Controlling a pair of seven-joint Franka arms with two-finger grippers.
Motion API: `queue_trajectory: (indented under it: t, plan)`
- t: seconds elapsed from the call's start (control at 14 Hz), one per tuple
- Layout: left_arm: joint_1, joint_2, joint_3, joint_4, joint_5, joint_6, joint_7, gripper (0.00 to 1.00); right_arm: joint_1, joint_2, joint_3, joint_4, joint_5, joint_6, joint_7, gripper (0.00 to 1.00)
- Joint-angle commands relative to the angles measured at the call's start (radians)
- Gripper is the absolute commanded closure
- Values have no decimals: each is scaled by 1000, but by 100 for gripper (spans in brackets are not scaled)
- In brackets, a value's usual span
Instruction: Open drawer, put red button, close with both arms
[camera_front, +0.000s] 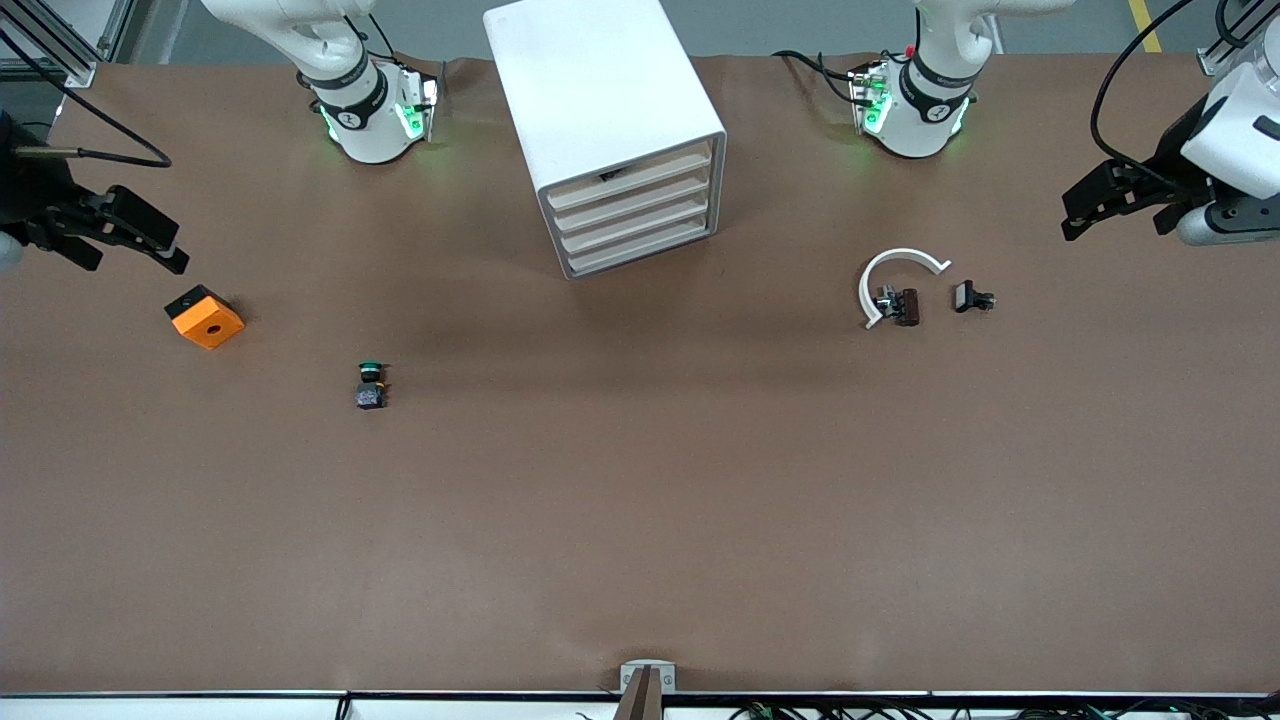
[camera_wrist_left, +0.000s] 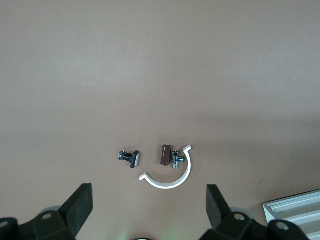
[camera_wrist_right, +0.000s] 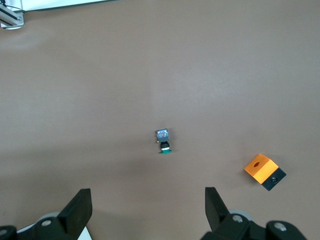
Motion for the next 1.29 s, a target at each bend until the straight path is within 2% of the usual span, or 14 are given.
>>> queue_trajectory:
  t: [0.0, 0.57, 1.21]
  plan:
    - [-10, -20, 6, -22, 9, 14, 17, 0, -21, 14, 4, 26, 11, -18, -5, 0]
    - [-45, -20, 14, -28, 6, 16, 11, 0, -19, 13, 4, 27, 5, -15, -8, 0]
    - [-23, -21, 14, -34, 13, 21, 15, 0, -19, 14, 4, 26, -1, -23, -12, 0]
